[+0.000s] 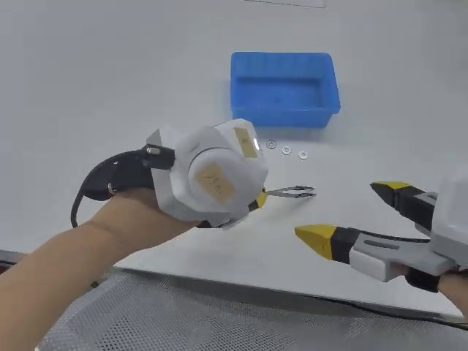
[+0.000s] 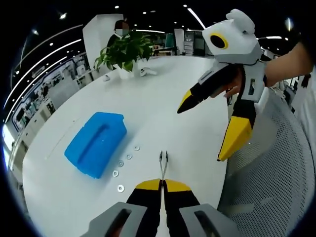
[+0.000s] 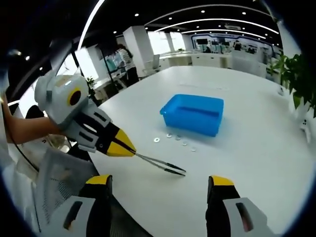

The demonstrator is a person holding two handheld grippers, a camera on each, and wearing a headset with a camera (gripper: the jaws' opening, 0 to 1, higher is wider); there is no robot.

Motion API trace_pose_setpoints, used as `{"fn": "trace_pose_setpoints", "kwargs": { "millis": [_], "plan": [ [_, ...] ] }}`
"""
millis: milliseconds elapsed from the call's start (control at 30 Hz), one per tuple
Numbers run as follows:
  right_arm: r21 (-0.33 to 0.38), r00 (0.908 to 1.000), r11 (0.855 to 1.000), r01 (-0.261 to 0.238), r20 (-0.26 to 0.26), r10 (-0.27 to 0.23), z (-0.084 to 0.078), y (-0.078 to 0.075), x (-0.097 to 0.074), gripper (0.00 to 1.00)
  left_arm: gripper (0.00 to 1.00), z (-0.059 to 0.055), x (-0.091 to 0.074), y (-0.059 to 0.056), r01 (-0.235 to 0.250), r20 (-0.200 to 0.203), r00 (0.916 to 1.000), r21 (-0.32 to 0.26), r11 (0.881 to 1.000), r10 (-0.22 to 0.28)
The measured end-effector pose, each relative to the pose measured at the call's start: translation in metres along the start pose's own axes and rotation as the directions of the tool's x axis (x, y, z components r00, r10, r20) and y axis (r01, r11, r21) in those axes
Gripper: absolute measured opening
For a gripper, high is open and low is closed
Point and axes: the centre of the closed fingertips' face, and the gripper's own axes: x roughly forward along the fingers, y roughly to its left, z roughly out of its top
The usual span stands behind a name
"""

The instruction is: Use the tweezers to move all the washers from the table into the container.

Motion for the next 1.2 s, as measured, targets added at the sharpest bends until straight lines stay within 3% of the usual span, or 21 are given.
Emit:
{"fn": "trace_pose_setpoints", "kwargs": {
  "millis": [100, 167, 200, 300, 367, 400, 433, 600, 633, 700, 733, 767, 800, 833, 933, 1033, 1100, 1200],
  "plan": [
    [-0.042, 0.9989, 0.998, -0.046, -0.005, 0.046, -0.001, 0.016, 0.005, 0.68, 0.00, 0.006, -0.008, -0.009, -0.003, 0.022, 0.9998, -0.007, 1.000, 0.003],
    [-0.094, 0.9936, 0.990, -0.109, -0.038, 0.106, -0.006, 0.031, 0.010, 0.61, 0.00, 0.012, -0.015, -0.015, -0.003, 0.054, 0.9985, -0.014, 1.000, 0.003],
    [-0.138, 0.9888, 0.981, -0.136, -0.080, 0.126, -0.010, 0.037, 0.012, 0.53, 0.00, 0.014, -0.017, -0.018, 0.000, 0.065, 0.9979, -0.014, 1.000, 0.001],
    [-0.232, 0.9856, 0.960, -0.157, -0.099, 0.137, -0.011, 0.047, 0.016, 0.37, 0.00, 0.015, -0.025, -0.027, 0.006, 0.064, 0.9979, 0.006, 1.000, -0.006],
    [-0.291, 0.9808, 0.940, -0.177, -0.132, 0.143, -0.012, 0.055, 0.019, 0.30, 0.00, 0.015, -0.031, -0.032, 0.006, 0.065, 0.9979, 0.033, 0.999, -0.008],
    [-0.346, 0.9794, 0.919, -0.186, -0.140, 0.145, -0.010, 0.058, 0.020, 0.27, 0.00, 0.015, -0.032, -0.032, 0.007, 0.064, 0.9979, 0.037, 0.999, -0.010],
    [-0.372, 0.9788, 0.909, -0.190, -0.144, 0.146, -0.009, 0.060, 0.021, 0.25, 0.00, 0.015, -0.036, -0.035, 0.014, 0.061, 0.9980, 0.045, 0.999, -0.017],
    [-0.459, 0.9730, 0.859, -0.226, -0.148, 0.177, 0.000, 0.075, 0.021, 0.16, 0.00, 0.017, -0.052, -0.046, 0.038, 0.054, 0.9976, 0.085, 0.996, -0.043],
    [-0.483, 0.9688, 0.840, -0.247, -0.140, 0.204, 0.004, 0.081, 0.021, 0.15, 0.00, 0.019, -0.056, -0.049, 0.041, 0.056, 0.9973, 0.103, 0.994, -0.047],
    [-0.492, 0.9605, 0.825, -0.277, -0.167, 0.223, 0.002, 0.087, 0.019, 0.10, 0.00, 0.021, -0.061, -0.052, 0.047, 0.055, 0.9970, 0.132, 0.990, -0.054],
    [-0.514, 0.9540, 0.804, -0.298, -0.190, 0.232, 0.000, 0.090, 0.018, 0.09, 0.00, 0.022, -0.064, -0.054, 0.050, 0.047, 0.9972, 0.152, 0.987, -0.058],
    [-0.520, 0.9541, 0.801, -0.298, -0.191, 0.231, 0.000, 0.092, 0.019, 0.07, 0.00, 0.022, -0.066, -0.055, 0.055, 0.038, 0.9974, 0.167, 0.985, -0.062],
    [-0.561, 0.9524, 0.770, -0.304, -0.199, 0.231, 0.001, 0.093, 0.018, 0.06, 0.00, 0.024, -0.069, -0.057, 0.057, 0.034, 0.9973, 0.179, 0.982, -0.065],
    [-0.581, 0.9511, 0.754, -0.308, -0.210, 0.227, 0.001, 0.093, 0.017, 0.04, 0.00, 0.025, -0.070, -0.058, 0.060, 0.033, 0.9972, 0.190, 0.980, -0.068],
    [-0.618, 0.9510, 0.723, -0.309, -0.206, 0.230, 0.005, 0.096, 0.014, 0.05, 0.00, 0.031, -0.077, -0.060, 0.058, 0.030, 0.9973, 0.242, 0.968, -0.068],
    [-0.648, 0.9488, 0.693, -0.316, -0.217, 0.229, 0.007, 0.099, 0.012, 0.05, 0.00, 0.044, -0.085, -0.061, 0.066, 0.063, 0.9944, 0.253, 0.965, -0.084],
    [-0.686, 0.9528, 0.662, -0.303, -0.205, 0.224, 0.012, 0.101, 0.012, 0.05, 0.00, 0.050, -0.089, -0.062, 0.068, 0.080, 0.9925, 0.275, 0.959, -0.093],
    [-0.692, 0.9550, 0.660, -0.293, -0.181, 0.235, 0.018, 0.104, 0.008, 0.05, 0.00, 0.055, -0.093, -0.064, 0.068, 0.081, 0.9919, 0.317, 0.946, -0.098]
  ]
}}
